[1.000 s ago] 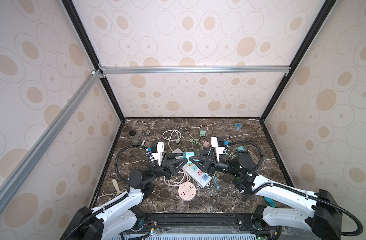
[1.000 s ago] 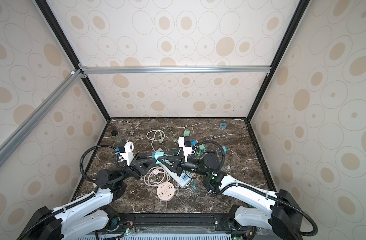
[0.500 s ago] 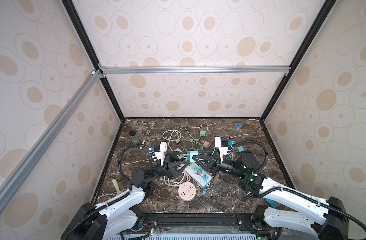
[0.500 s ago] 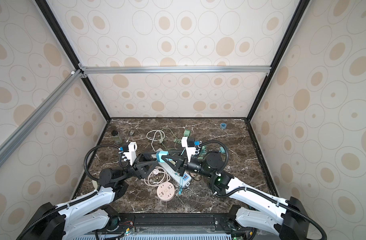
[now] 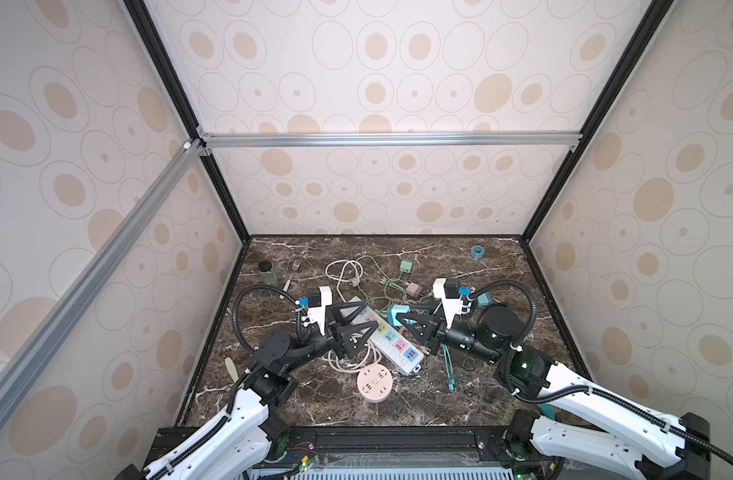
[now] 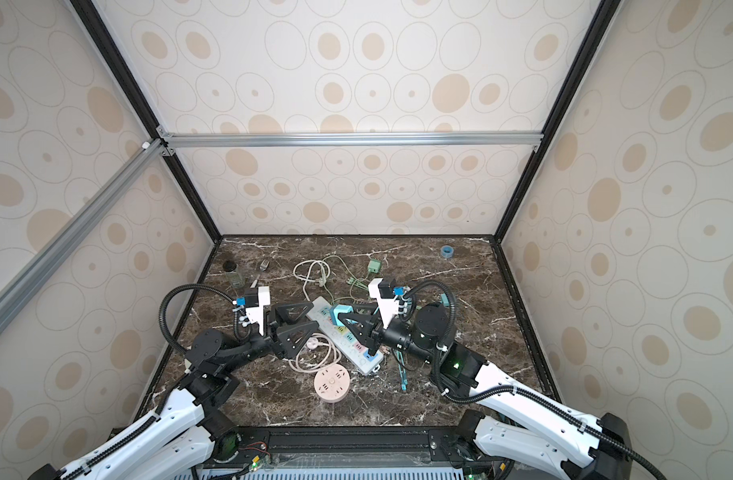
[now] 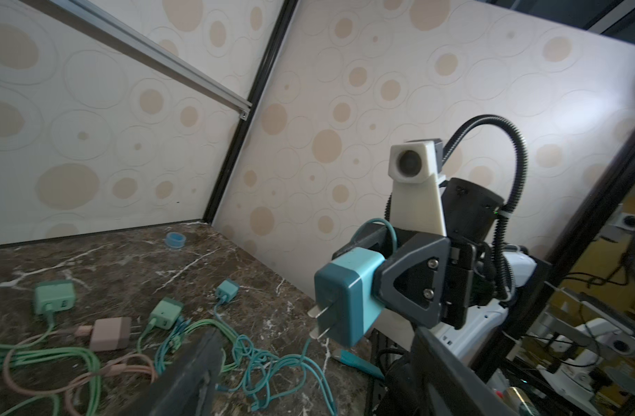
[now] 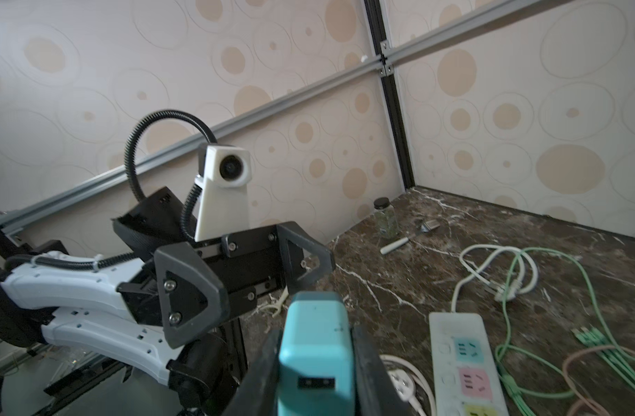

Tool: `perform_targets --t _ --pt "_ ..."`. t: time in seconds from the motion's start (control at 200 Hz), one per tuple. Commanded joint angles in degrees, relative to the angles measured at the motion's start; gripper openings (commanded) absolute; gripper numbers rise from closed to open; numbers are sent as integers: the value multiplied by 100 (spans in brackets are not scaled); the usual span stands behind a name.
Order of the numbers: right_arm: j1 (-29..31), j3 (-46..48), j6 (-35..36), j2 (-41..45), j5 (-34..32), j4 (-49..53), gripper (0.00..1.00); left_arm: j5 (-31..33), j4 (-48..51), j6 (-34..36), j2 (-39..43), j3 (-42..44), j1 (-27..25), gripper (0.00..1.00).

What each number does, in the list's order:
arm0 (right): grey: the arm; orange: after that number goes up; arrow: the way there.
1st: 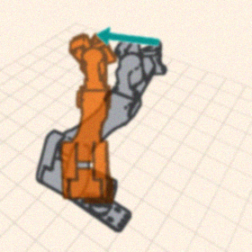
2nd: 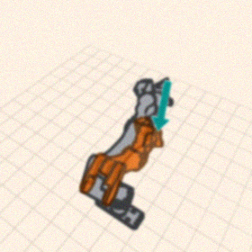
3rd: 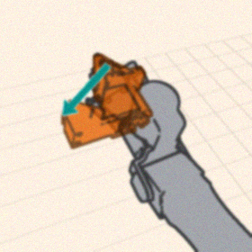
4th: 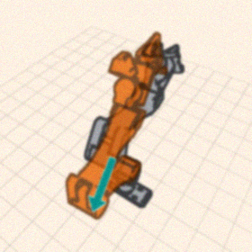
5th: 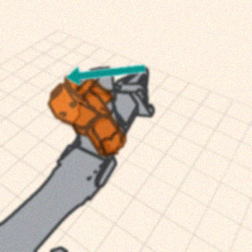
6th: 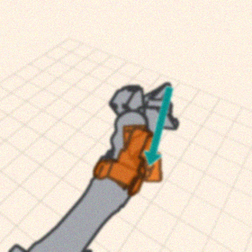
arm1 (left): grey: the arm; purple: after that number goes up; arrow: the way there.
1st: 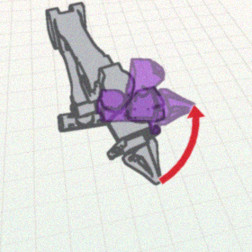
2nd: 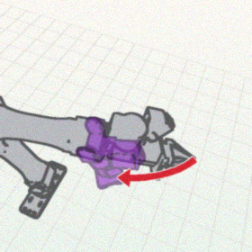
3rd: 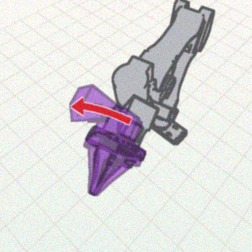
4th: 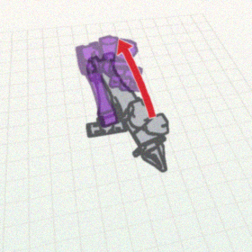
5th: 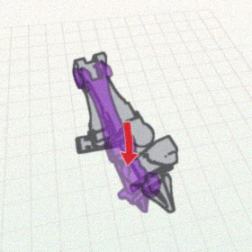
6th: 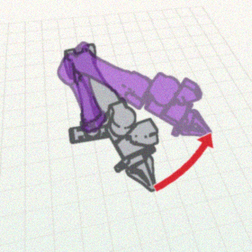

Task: Insert the plug
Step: 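Open the left gripper and draw it back while the right gripper holds the charger, then carry the teal charger over the power strip's teal socket with the right gripper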

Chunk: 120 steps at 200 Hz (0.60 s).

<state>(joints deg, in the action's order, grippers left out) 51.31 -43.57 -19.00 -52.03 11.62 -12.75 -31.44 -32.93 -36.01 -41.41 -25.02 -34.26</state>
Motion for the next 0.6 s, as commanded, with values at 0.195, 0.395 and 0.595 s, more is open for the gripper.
perform_targets --t 0.195,0.395,0.595 --pt "-9 -740 726 281 -900 2359 5 1153 2502 517 199 -146 -46 76" --pt "-12 -931 922 125 -1700 3189 5 1839 2973 518 171 40 -45 72" --pt "-64 -1234 1118 -237 -2247 3588 5 2553 2957 802 -540 -166 16 71"
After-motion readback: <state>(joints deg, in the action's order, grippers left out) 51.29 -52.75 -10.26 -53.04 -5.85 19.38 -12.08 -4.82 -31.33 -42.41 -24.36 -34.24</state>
